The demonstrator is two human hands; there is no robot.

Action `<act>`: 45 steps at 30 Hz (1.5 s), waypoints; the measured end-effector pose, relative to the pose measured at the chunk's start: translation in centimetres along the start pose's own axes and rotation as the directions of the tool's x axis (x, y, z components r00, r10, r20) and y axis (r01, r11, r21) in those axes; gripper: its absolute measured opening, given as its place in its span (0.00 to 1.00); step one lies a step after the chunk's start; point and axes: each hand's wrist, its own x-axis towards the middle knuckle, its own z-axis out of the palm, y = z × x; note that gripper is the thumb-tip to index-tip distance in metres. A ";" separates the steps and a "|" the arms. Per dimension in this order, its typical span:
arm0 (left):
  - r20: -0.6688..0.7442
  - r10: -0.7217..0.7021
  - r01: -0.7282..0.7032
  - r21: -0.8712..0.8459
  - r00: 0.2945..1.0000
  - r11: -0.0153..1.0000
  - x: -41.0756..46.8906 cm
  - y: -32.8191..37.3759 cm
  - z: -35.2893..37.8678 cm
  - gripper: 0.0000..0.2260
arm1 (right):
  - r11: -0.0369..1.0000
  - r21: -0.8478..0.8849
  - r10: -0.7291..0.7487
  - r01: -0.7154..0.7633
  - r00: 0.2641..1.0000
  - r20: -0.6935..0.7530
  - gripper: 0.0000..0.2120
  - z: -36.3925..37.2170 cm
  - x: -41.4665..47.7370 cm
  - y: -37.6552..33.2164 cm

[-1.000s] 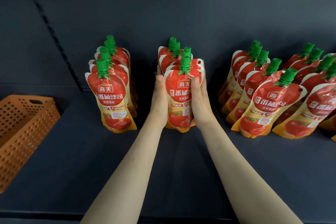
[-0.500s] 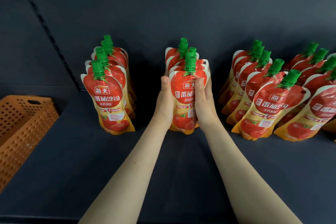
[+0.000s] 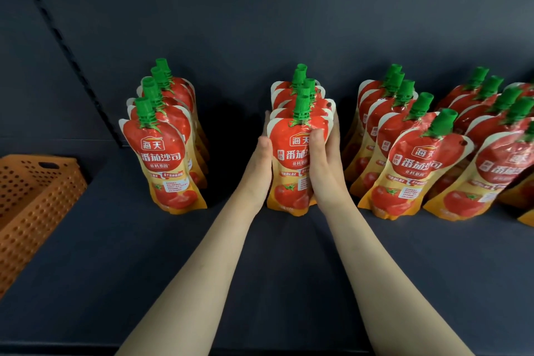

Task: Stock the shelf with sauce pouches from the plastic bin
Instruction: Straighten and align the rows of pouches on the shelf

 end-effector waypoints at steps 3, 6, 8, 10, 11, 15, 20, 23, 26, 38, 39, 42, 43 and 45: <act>-0.082 0.035 -0.031 0.050 0.996 0.998 0.0 -0.3 1.3 0.55 | 1.000 -0.017 -0.001 0.001 1.000 -0.004 0.33 0.1 0.5 -0.1; -0.137 0.032 -0.025 0.048 0.990 0.999 0.2 -0.4 2.5 0.52 | 0.999 -0.043 -0.011 0.011 1.000 0.000 0.34 -0.4 1.0 -0.3; -0.150 0.035 -0.026 0.064 0.988 0.998 0.3 -0.5 2.7 0.51 | 0.999 -0.045 -0.009 0.009 1.000 0.000 0.33 -0.9 0.8 -0.2; -0.130 0.052 -0.040 0.090 0.990 0.995 0.4 -0.5 2.8 0.50 | 0.999 -0.032 0.010 -0.010 1.000 0.007 0.34 -1.3 0.4 0.0; -0.119 0.059 -0.049 0.089 0.991 0.995 0.4 -0.5 2.8 0.50 | 1.000 -0.025 0.016 -0.016 1.000 0.014 0.34 -1.4 0.2 0.1; -0.113 0.078 -0.070 0.078 0.991 0.995 0.3 -0.7 2.4 0.49 | 0.999 -0.031 0.014 -0.013 0.999 0.038 0.35 -1.5 0.3 0.0; -0.119 0.030 -0.010 0.172 0.992 0.985 0.3 -1.0 1.4 0.50 | 1.000 -0.011 0.011 -0.010 0.997 0.074 0.35 -1.4 0.6 -0.1; -0.119 0.006 0.031 0.305 0.993 0.952 0.5 -2.0 1.0 0.46 | 0.999 -0.034 0.039 -0.037 0.998 0.048 0.43 -1.4 0.5 0.1; -0.136 0.023 0.026 0.347 0.990 0.938 0.3 -2.2 1.2 0.44 | 0.998 -0.051 0.043 -0.042 0.999 0.027 0.42 -1.4 0.4 0.0; -0.079 -0.034 0.058 0.335 0.996 0.940 -0.9 -1.2 0.7 0.43 | 0.992 -0.084 0.097 -0.095 0.995 0.031 0.46 -1.6 -0.6 1.0; -0.051 -0.049 0.064 0.355 0.997 0.933 -1.0 -1.2 0.4 0.44 | 0.991 -0.089 0.105 -0.101 0.994 0.038 0.48 -1.7 -0.7 1.0; 0.031 -0.088 0.071 0.363 0.996 0.929 -1.1 -0.9 -0.2 0.49 | 0.990 -0.090 0.115 -0.110 0.992 0.053 0.49 -1.8 -0.9 1.1; 0.044 -0.091 0.069 0.365 0.995 0.928 -1.2 -0.7 -0.2 0.51 | 0.990 -0.086 0.116 -0.111 0.992 0.052 0.48 -1.8 -0.9 1.1; 0.055 -0.084 0.059 0.365 0.995 0.929 -1.4 -0.6 0.0 0.52 | 0.990 -0.080 0.119 -0.115 0.992 0.044 0.48 -1.8 -0.9 1.1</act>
